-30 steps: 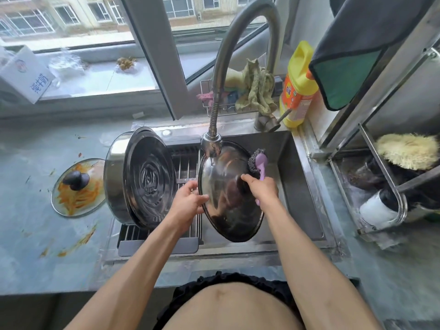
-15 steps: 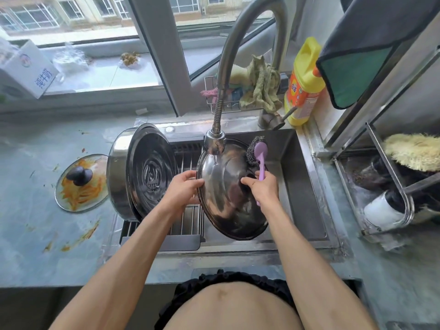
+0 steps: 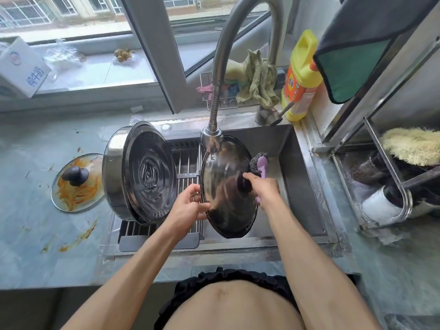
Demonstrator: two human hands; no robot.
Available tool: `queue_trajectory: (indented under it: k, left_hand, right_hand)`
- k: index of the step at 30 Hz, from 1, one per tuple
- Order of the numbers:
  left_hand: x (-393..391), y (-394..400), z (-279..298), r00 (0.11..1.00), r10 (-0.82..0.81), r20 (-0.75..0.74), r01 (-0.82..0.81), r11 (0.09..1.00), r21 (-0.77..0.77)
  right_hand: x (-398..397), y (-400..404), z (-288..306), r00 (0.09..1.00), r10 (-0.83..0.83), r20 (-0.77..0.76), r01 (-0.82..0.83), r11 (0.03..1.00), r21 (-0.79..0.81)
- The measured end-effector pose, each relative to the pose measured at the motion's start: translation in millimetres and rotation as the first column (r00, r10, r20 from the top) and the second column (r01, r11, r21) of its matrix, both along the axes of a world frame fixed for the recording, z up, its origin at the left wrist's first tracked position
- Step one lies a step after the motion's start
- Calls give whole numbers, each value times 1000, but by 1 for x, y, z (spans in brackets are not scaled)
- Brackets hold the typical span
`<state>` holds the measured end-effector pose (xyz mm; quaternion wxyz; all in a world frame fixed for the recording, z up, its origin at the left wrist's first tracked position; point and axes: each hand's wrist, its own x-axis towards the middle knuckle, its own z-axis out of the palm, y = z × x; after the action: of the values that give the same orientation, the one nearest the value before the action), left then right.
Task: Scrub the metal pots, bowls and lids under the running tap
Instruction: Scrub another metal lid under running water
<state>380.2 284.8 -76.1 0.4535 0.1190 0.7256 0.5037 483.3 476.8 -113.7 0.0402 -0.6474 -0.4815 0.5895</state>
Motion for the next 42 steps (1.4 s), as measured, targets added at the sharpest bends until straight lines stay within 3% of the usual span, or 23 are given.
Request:
queue_trajectory:
  k: [6,14,20,26,30,34,42]
  left_hand:
    - [0,4,4,1000,-6,0,6,998,-58]
    - [-35,33,25,990,141,-14,-141,990,-15]
    - [-40,38,32,996,86,0,-85,995,-54]
    - [-25,20,13,995,78,57,-78,997,-14]
    - [-23,4,6,995,-36,97,41,998,-43]
    - [-29,4,11,987,-118,105,128,987,-95]
    - [-53,28,30,979,147,143,-140,988,-59]
  right_hand:
    - [-1,0,4,997,-61,-46,62,998,20]
    - [0,-5,6,989,38,-143,-12,984,180]
    - [0,-6,4,987,69,-144,-35,974,224]
    - [-3,-5,14,995,16,-95,-7,995,97]
    - [-4,-5,15,995,-38,-88,42,998,54]
    - [-6,-11,14,992,-23,-127,37,994,108]
    - [-5,-12,15,973,198,-117,-153,937,314]
